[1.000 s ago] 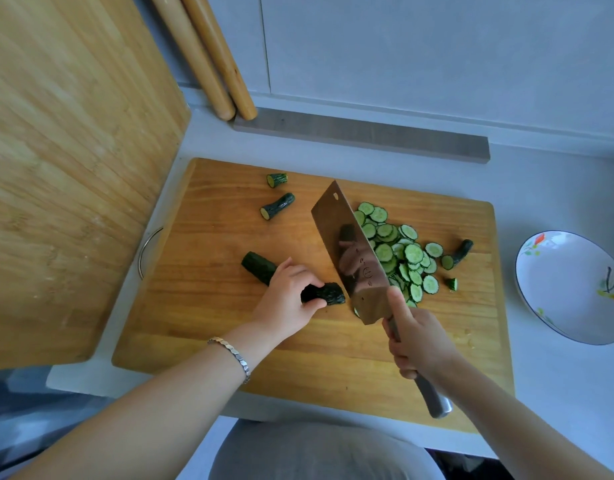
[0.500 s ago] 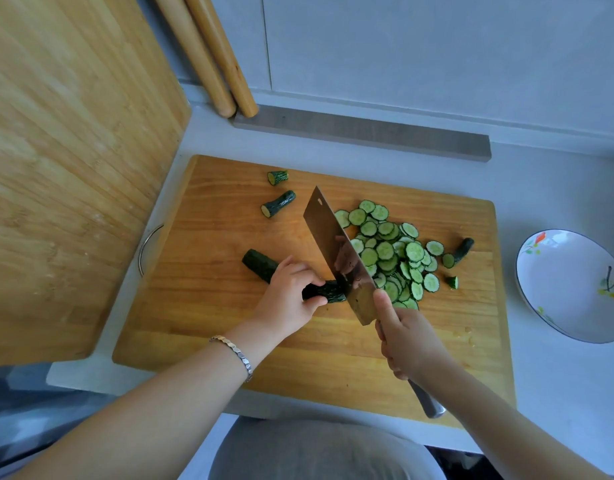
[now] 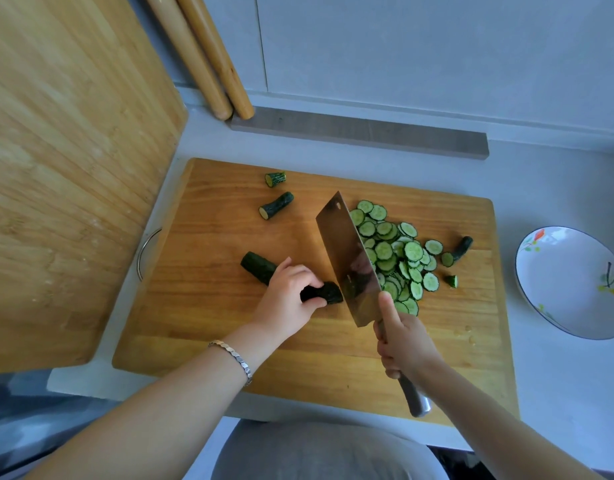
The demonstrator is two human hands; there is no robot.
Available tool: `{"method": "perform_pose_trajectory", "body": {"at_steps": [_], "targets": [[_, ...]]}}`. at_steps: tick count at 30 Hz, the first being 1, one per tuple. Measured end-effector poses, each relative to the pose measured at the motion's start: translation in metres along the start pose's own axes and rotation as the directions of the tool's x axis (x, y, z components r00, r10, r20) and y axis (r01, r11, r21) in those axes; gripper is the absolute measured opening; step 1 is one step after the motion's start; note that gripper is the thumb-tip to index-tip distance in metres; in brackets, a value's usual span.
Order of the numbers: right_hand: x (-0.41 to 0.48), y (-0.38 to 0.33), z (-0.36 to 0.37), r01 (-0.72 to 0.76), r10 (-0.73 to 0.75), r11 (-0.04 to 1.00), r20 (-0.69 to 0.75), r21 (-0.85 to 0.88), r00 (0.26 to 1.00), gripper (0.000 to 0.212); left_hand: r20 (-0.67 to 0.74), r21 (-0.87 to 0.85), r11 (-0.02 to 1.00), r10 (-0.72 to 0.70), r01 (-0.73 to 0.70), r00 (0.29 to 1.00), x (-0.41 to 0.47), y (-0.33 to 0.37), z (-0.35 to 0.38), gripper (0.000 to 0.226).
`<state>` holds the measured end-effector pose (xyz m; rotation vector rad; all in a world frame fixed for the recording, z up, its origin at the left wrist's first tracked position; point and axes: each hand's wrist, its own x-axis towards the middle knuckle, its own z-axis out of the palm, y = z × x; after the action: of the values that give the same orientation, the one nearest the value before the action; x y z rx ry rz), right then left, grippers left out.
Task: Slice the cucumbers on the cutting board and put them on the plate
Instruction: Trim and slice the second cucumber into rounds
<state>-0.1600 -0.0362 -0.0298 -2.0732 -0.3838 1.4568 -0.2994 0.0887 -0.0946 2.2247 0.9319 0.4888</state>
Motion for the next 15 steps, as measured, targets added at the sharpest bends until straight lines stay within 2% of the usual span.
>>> {"method": "perform_pose_trajectory", "body": {"at_steps": [7,15], "targets": [[-0.016,-0.010,-0.007,0.032,-0.031,0.998,0.027,-0.049,0.999,0.054,-0.009,-0.004,1.000,-0.023,0.023,1.000,0.000,-0.001,0.000,0.020],[-0.008,-0.005,0.002,0.114,-0.123,0.966,-0.026,-0.232,0.992,0.055,-0.004,-0.014,1.000,-0.012,0.012,1.000,0.001,-0.001,0.000,0.020]]}}
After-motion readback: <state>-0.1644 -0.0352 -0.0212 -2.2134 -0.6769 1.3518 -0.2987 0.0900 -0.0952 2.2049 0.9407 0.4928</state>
